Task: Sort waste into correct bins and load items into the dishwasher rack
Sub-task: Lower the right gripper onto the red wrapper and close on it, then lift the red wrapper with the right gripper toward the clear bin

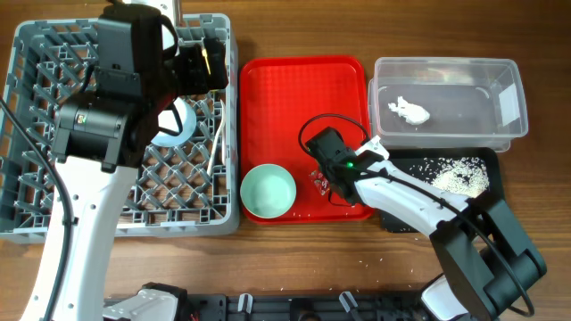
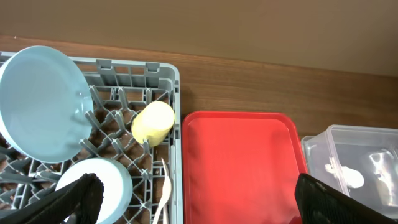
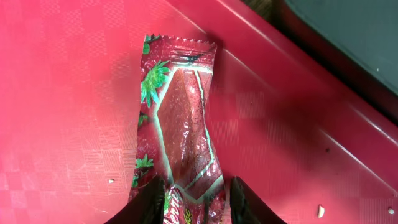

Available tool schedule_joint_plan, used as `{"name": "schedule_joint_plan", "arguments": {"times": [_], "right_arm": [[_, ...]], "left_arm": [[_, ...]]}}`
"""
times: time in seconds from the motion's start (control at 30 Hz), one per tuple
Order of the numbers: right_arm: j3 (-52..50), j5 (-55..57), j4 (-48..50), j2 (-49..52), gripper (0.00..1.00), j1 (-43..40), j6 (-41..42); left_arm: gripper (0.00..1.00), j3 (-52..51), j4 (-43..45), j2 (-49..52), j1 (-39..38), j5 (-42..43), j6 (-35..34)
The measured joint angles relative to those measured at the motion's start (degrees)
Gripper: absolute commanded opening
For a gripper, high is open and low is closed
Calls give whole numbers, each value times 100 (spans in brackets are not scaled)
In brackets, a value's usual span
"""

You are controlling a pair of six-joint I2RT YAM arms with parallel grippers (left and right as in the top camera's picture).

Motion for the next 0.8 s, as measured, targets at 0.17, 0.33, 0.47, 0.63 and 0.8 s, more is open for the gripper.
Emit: {"name": "schedule_joint_plan", "arguments": {"times": [0.17,0.33,0.47,0.63,0.8], "right_arm": [[0,-15,-4,0,35,0,2],[-28,-17,-26,-474,46,0,-101],[-28,-20,61,-966,61,0,-164],[-31,-247,61,-490,61,0,-151],[-35,-428,195,-273,63,0,-1202]], "left_arm": [[100,0,0,0,0,-2,0],[100,0,-2,0,0,0,0],[100,0,0,0,0,-2,0],[100,0,0,0,0,0,0],[100,0,2,0,0,-2,0]]}}
